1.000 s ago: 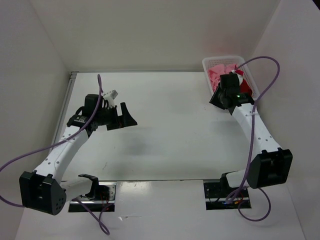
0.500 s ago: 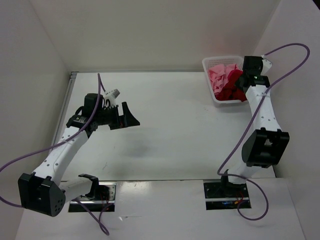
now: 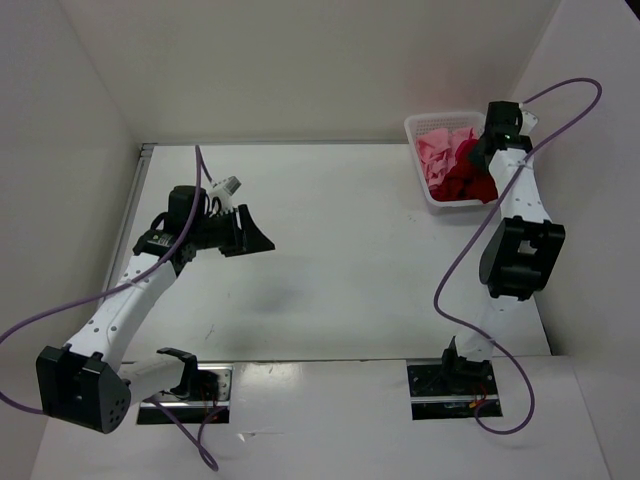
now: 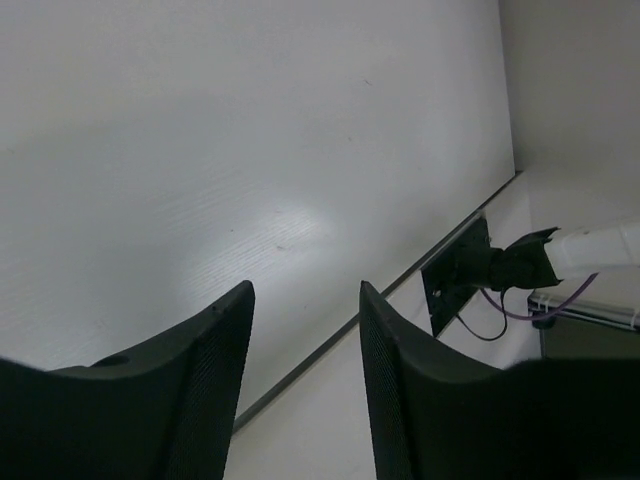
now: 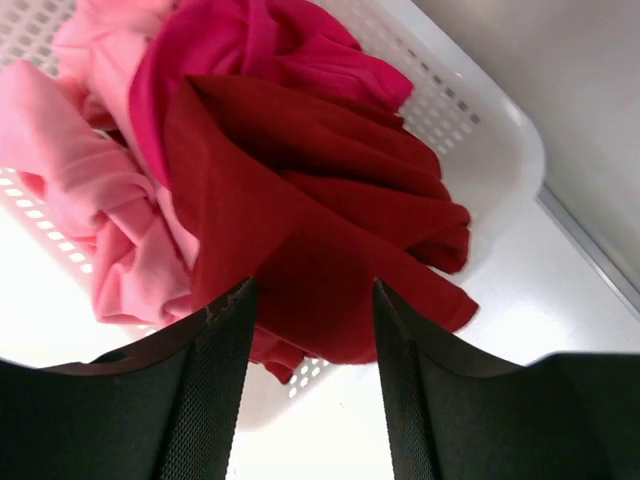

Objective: Fold and stack the t-shirts
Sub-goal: Grab crumpled tshirt from bin with the right arm

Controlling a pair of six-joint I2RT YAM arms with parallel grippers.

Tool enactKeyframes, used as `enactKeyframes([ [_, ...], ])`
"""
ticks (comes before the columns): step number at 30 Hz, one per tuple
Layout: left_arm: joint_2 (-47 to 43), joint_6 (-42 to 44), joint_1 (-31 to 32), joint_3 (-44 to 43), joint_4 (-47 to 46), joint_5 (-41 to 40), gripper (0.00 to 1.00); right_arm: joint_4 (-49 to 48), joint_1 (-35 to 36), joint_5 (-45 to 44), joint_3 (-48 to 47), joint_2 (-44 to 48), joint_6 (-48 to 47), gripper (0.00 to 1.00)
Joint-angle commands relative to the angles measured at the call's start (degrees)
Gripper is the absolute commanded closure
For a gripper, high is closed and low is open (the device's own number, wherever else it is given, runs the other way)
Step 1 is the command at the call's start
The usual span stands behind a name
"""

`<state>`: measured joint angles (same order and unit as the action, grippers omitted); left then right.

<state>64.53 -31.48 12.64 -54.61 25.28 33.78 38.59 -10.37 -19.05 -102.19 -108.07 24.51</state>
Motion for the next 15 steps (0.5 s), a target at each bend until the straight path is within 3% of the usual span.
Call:
enactKeyframes([
  [1,0.41,-0.06,0.19,-0.85,-1.28,0.58,0.42,-2.55,0.26,1.9,-4.33,-1.17,-1.31,0.43],
  [6,0.42,-0.6,0.19,-0.32,-2.6,1.11,0.33,-5.01,0.26,6.56,-3.1,-1.79,-1.31,0.54],
  [7,0.94,-0.6,0.19,-0.32,-3.12,1.11,0.29,-5.54,0.26,7.26,-2.49,-1.79,-1.31,0.66],
  [12,0.34,-1.12,0.19,0.73,-3.13,-0.02,0.25,-6.07,0.26,7.28,-2.49,-1.79,-1.31,0.91],
  [13,0.33,-1.12,0.19,0.73,-3.13,-0.03,0.23,-6.07,0.26,7.27,-3.01,-1.79,-1.31,1.0],
  [15,-0.37,-1.12,-0.52,1.35,-3.13,-0.65,0.23,-6.85,0.26,6.75,-3.01,-0.3,-1.31,1.0],
])
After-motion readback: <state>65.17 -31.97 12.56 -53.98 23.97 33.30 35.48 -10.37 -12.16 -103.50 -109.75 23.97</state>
